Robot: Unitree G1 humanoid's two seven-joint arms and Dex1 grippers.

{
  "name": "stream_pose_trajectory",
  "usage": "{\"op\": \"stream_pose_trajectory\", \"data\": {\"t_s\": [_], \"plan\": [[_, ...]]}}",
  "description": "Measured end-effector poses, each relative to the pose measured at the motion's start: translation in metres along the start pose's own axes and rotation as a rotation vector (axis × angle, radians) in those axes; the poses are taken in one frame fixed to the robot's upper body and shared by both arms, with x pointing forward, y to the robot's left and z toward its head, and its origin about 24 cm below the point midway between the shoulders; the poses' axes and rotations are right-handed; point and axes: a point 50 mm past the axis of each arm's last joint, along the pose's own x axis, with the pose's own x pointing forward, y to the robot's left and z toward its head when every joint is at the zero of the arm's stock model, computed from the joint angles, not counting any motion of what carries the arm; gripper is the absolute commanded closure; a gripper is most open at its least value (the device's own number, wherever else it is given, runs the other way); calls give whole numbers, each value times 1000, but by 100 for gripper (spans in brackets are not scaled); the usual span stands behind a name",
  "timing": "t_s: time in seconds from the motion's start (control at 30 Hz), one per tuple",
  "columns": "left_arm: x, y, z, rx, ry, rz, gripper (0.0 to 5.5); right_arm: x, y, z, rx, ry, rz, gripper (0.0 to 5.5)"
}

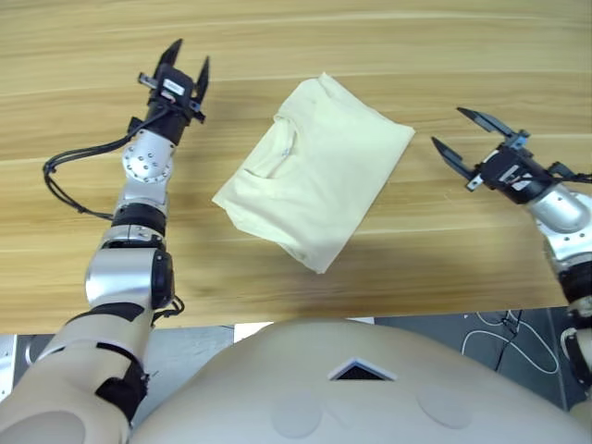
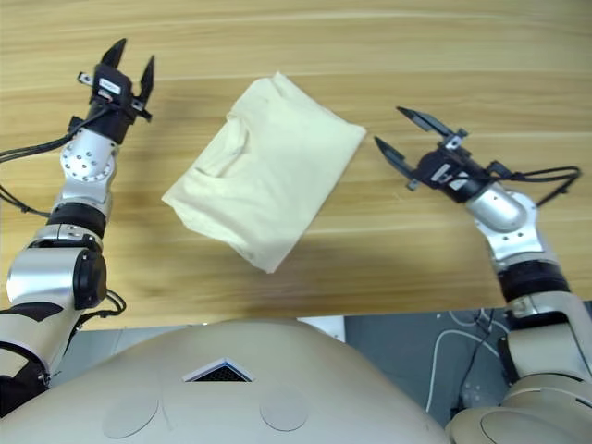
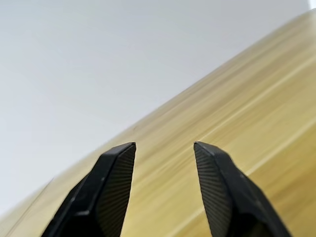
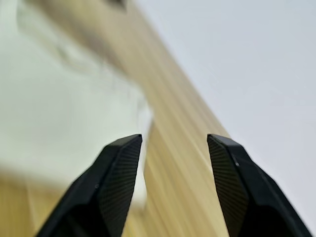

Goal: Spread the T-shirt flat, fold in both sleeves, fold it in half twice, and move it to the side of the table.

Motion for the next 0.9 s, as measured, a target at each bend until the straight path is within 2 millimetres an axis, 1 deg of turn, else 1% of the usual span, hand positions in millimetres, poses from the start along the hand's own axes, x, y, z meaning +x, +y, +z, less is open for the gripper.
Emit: {"op": "stream_pose_trajectory", "data": {"t_s": [0.03,0.07,0.1,0.13,0.17,0.2,0.23,0.27,0.33,0.4,0.47,0.53,0.63,0.7,0.77,0.8,0.83,0.9], "plan": [[7,-12,12,54,-80,-114,331,6,-5,4,67,-48,-89,306],[13,-22,21,83,-141,-193,331,9,-11,6,101,-67,-146,306],[21,-36,33,125,-218,-308,331,13,-18,6,140,-78,-215,306],[28,-48,43,157,-267,-398,331,16,-22,5,159,-77,-248,306],[34,-62,48,214,-279,-507,331,19,-21,3,162,-64,-256,306],[37,-73,46,286,-254,-624,331,23,-17,1,162,-49,-247,306],[34,-86,35,379,-176,-768,331,26,-10,-2,154,-27,-215,306],[29,-91,27,411,-128,-826,331,28,-6,-2,153,-21,-203,306],[31,-87,21,468,-79,-832,331,31,4,-4,142,0,-145,306],[31,-77,13,510,-16,-803,331,32,18,-6,117,28,-76,306],[27,-70,6,491,24,-759,331,33,35,-7,111,48,7,306],[18,-62,-5,440,86,-688,331,33,44,-5,97,44,50,306],[-5,-44,-24,355,171,-531,331,32,49,-2,75,41,82,306],[-20,-37,-30,265,194,-416,331,30,52,-3,61,53,104,306],[-32,-36,-31,134,198,-270,331,28,59,-5,43,79,140,306],[-38,-40,-30,60,208,-199,331,27,62,-6,35,91,159,306],[-43,-48,-26,-3,212,-150,331,28,65,-6,22,95,178,306],[-46,-61,-13,-83,197,-115,331,31,69,-3,21,78,194,306]]}}
